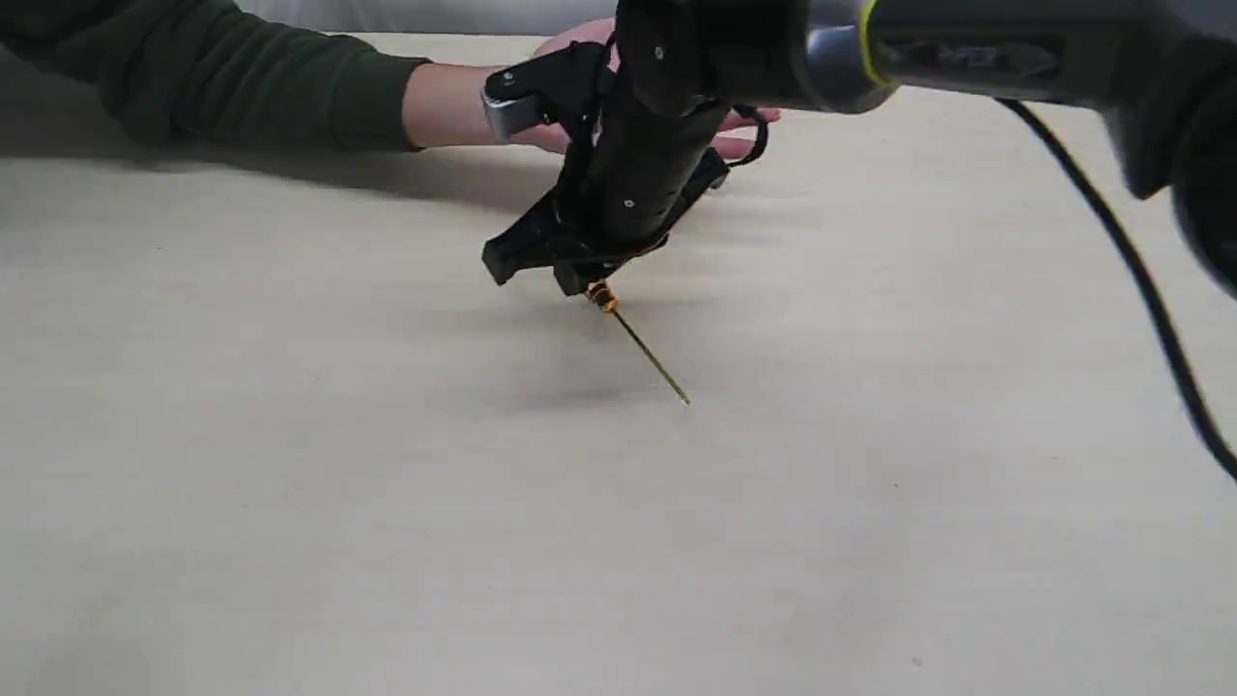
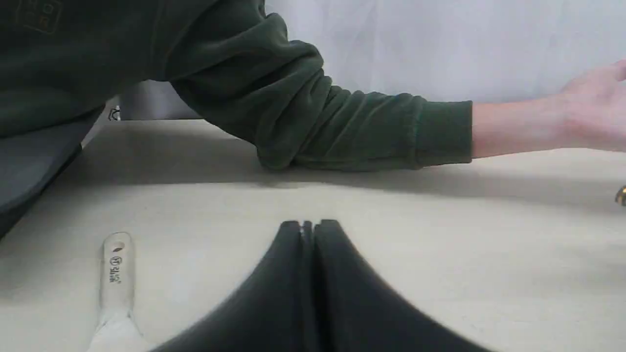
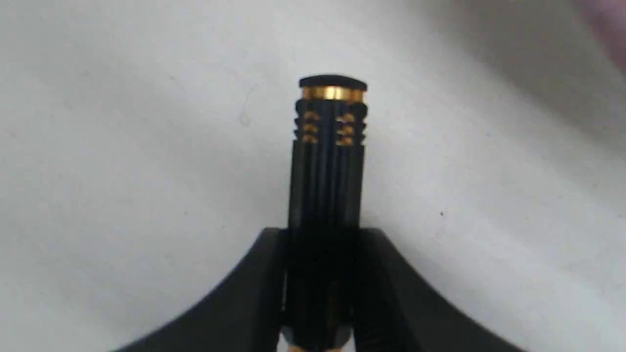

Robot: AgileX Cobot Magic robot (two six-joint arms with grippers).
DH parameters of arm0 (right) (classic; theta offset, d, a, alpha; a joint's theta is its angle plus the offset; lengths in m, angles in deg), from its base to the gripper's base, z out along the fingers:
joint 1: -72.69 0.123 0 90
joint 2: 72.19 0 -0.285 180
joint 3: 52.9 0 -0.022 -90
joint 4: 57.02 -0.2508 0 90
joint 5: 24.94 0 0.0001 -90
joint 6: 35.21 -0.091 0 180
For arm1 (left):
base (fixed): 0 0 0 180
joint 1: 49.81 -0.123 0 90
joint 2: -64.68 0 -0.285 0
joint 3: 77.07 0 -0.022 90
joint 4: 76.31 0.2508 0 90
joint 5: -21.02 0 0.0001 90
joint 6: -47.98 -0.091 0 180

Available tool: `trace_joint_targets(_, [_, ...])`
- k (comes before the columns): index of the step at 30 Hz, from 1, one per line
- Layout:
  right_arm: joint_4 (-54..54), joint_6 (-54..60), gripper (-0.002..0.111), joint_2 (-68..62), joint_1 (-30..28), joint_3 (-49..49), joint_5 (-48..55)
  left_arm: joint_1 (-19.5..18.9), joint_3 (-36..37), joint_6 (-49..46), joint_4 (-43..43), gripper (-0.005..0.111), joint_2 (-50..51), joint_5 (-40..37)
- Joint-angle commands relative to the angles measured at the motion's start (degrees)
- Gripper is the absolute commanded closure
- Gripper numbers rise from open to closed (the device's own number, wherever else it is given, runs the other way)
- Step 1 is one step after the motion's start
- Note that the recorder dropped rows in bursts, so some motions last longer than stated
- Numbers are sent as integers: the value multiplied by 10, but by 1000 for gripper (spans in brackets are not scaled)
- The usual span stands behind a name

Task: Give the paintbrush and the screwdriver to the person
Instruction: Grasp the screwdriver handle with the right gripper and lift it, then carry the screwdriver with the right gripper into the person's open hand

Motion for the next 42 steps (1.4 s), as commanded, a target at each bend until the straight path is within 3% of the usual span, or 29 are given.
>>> trace_joint_targets(1, [0, 9, 104, 60, -1, 49, -34, 3, 1, 1, -3, 107, -1, 6])
trace_joint_targets(8, [0, 9, 104, 169, -1, 144, -101, 3, 1, 1, -3, 107, -1, 6])
trace_joint_targets(17, [4, 9, 104, 197, -3, 144, -167, 3, 1, 1, -3, 107, -1, 6])
trace_joint_targets(23, [43, -9, 104, 172, -4, 73, -162, 3, 1, 1, -1, 107, -1, 6])
trace_joint_targets(33, [64, -22, 104, 72, -51, -110, -44, 3, 1, 1, -1, 107, -1, 6])
trace_joint_targets(42, [69, -24, 104, -11, -68, -168, -32, 3, 1, 1, -1, 107, -1, 6])
